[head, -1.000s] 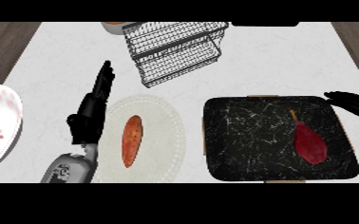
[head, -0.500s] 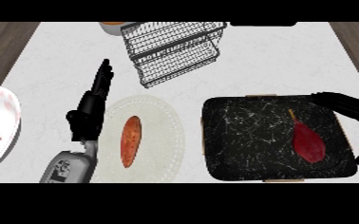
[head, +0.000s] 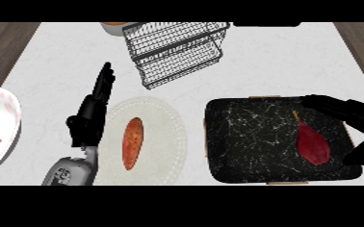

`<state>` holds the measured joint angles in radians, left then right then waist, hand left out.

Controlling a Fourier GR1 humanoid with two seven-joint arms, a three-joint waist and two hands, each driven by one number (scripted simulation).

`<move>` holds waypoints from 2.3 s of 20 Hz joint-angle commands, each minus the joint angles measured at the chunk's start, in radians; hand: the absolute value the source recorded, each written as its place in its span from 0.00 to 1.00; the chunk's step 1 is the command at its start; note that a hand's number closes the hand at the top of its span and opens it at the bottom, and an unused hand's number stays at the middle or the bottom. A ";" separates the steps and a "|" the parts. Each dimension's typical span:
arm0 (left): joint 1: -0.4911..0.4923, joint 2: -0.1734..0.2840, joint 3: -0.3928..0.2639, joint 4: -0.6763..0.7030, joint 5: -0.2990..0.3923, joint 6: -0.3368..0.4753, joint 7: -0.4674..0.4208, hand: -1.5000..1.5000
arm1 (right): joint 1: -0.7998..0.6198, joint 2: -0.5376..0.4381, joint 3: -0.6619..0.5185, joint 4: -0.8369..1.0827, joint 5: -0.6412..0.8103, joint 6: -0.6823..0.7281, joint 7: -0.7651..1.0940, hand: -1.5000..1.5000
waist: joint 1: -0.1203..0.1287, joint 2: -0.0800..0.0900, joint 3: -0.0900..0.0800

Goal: Pick the pear from the tray and place it in the tiered basket

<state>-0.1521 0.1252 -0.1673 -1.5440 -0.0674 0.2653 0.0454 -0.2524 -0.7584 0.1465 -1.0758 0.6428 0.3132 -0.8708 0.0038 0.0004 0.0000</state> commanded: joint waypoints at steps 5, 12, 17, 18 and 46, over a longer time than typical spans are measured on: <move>0.025 -0.019 0.003 -0.019 -0.021 -0.016 -0.007 0.50 | -0.035 0.051 0.010 0.072 0.032 0.040 -0.064 0.00 | 0.002 0.000 0.000; 0.060 -0.006 0.040 -0.052 -0.005 -0.047 -0.018 0.50 | -0.002 0.047 -0.001 0.049 0.014 0.068 -0.068 0.00 | 0.000 -0.001 0.000; 0.042 -0.045 0.020 -0.039 -0.046 -0.020 0.005 0.50 | -0.009 0.091 -0.019 0.089 0.000 0.054 -0.061 0.00 | 0.000 -0.001 0.000; -0.004 -0.019 0.069 0.047 -0.014 -0.060 -0.052 0.50 | -0.024 0.119 -0.017 0.091 -0.006 0.052 -0.038 0.00 | -0.002 0.001 0.000; -0.043 -0.068 0.026 0.011 -0.061 -0.040 0.032 0.50 | -0.289 0.751 0.388 -0.353 0.675 0.105 1.394 1.00 | 0.022 -0.011 -0.003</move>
<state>-0.1562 0.0659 -0.1432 -1.5387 -0.1256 0.2191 0.0558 -0.4664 -0.1152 0.4724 -1.3633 1.2961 0.3738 0.2761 0.0226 -0.0217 -0.0175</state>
